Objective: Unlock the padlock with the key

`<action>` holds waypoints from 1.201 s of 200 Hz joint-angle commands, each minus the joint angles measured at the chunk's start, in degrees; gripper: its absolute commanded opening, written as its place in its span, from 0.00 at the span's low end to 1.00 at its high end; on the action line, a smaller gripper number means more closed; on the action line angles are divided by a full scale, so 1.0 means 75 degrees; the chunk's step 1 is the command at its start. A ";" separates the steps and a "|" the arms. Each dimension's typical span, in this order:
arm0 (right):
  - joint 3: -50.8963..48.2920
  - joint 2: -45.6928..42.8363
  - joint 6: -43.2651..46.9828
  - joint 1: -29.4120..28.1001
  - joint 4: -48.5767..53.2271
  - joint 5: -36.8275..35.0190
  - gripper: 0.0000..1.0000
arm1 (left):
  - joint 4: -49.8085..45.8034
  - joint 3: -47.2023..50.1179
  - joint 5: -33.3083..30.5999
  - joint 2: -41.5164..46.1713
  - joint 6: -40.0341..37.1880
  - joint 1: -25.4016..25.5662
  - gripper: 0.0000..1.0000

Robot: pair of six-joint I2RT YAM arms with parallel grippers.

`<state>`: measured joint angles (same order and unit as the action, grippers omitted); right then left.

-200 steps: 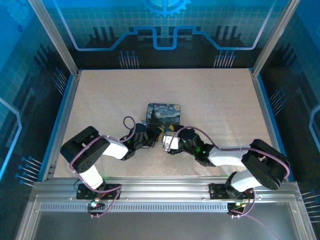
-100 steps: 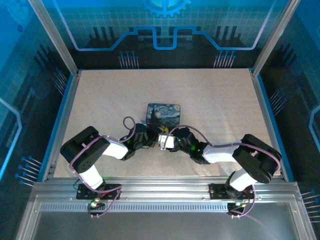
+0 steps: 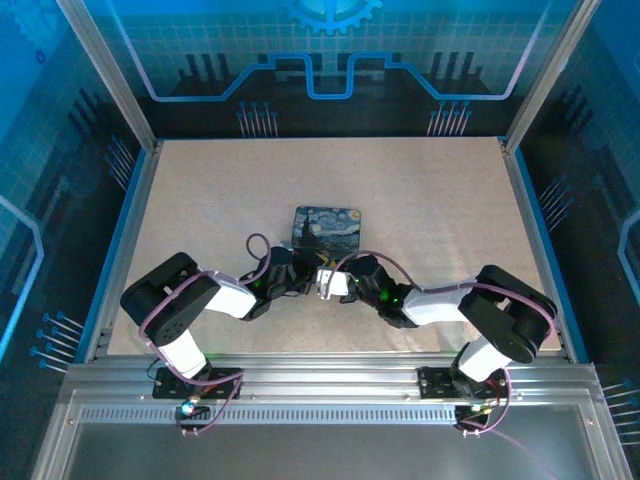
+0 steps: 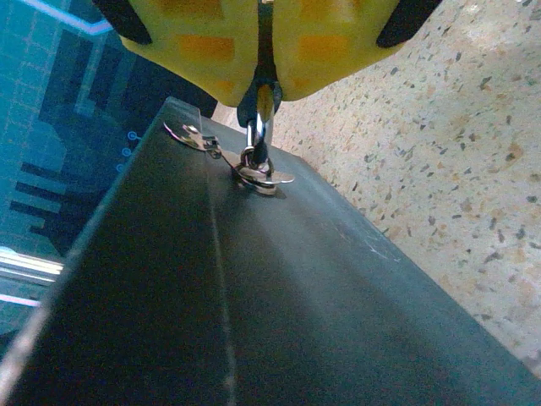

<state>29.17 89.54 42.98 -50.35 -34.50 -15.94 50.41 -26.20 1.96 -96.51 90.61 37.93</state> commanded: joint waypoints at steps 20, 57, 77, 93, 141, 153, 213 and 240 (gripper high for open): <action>0.0212 0.0166 0.0052 -0.0029 -0.0228 -0.0200 0.20 | 0.0488 -0.0031 0.0116 0.0152 0.0112 -0.0054 0.00; 0.0258 0.0234 0.0053 -0.0029 -0.0206 -0.0265 0.14 | 0.0508 -0.0035 0.0138 0.0142 0.0132 -0.0056 0.00; 0.0303 0.0278 0.0047 -0.0026 -0.0206 -0.0313 0.14 | 0.0518 -0.0023 0.0138 0.0142 0.0134 -0.0054 0.00; 0.0345 0.0318 0.0058 -0.0025 -0.0165 -0.0335 0.11 | 0.0536 -0.0024 0.0138 0.0141 0.0142 -0.0061 0.00; 0.0406 0.0344 0.0018 -0.0019 -0.0114 -0.0360 0.00 | 0.0561 -0.0018 0.0150 0.0130 0.0150 -0.0054 0.00; 0.0434 0.0288 -0.0061 -0.0024 -0.0042 -0.0342 0.00 | 0.0556 -0.0023 0.0157 0.0130 0.0145 -0.0055 0.00; 0.0622 0.0056 -0.0506 -0.0019 0.0397 -0.0172 0.00 | 0.0550 -0.0052 0.0161 0.0103 0.0146 -0.0056 0.00; 0.0715 -0.0008 -0.0725 -0.0008 0.0572 -0.0147 0.00 | 0.0552 -0.0046 0.0169 0.0083 0.0147 -0.0057 0.00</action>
<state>32.42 91.02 40.60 -50.35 -31.22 -17.56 50.41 -26.20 1.28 -96.51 91.44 37.28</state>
